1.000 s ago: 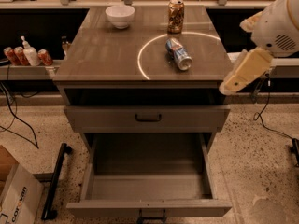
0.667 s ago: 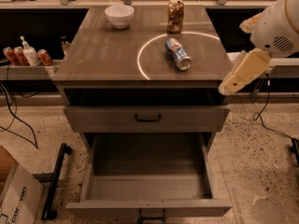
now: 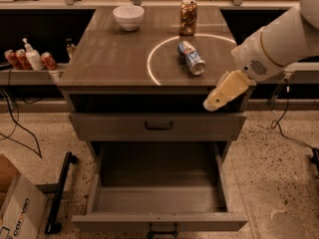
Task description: Place redbull can into middle drawer
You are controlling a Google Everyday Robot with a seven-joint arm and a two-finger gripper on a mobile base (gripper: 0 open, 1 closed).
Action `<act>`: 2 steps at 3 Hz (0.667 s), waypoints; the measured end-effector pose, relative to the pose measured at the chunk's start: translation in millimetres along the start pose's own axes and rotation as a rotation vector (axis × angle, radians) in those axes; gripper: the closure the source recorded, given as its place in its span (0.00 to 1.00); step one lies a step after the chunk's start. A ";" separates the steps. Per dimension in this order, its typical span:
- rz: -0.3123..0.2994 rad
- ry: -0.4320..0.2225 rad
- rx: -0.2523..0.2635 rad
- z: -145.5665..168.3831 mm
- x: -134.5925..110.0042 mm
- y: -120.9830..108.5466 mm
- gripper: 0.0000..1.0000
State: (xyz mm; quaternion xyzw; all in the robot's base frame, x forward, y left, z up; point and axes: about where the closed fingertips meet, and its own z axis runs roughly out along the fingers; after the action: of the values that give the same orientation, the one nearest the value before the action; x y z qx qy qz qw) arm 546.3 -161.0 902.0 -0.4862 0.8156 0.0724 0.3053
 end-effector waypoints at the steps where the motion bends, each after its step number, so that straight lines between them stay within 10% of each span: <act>1: 0.081 -0.088 0.004 56.4 -11.1 -12.9 0.00; 2: 0.116 -0.149 0.026 95.5 -24.8 -33.1 0.00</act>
Offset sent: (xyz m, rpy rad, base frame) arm 0.1232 0.0561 -0.0797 0.2356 -0.0910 -0.1224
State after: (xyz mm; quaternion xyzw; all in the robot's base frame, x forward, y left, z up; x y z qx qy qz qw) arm 623.2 -119.9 845.4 -0.4275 0.8183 0.1151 0.3666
